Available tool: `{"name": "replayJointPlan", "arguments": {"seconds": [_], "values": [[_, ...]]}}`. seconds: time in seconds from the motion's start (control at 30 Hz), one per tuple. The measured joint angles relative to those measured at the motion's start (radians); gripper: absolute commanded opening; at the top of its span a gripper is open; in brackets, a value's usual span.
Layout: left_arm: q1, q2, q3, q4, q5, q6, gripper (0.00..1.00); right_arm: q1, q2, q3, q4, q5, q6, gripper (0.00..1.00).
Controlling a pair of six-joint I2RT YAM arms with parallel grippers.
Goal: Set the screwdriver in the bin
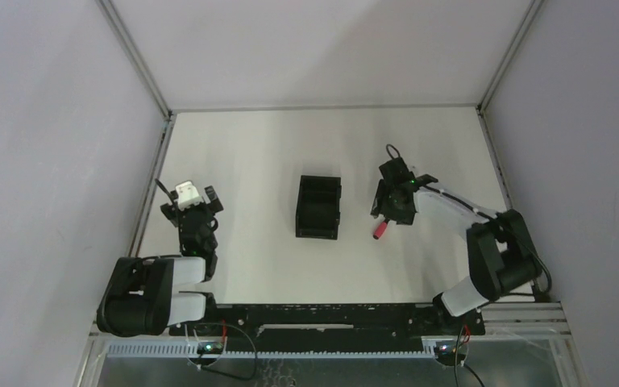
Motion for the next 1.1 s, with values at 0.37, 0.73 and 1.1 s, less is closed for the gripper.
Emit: {"name": "replayJointPlan", "arguments": {"seconds": [0.37, 0.73, 1.1], "values": [[0.0, 0.0, 0.0, 0.0, 0.0, 0.0, 0.98, 0.016, 0.183, 0.037, 0.011, -0.011, -0.026, 0.0], [0.0, 0.0, 0.0, 0.0, 0.0, 0.0, 0.98, 0.006, -0.016, 0.288, -0.259, -0.002, -0.116, 0.0], [0.0, 0.0, 0.0, 0.0, 0.0, 0.0, 0.98, 0.318, -0.068, 0.688, -0.311, 0.028, -0.302, 0.0]]}}
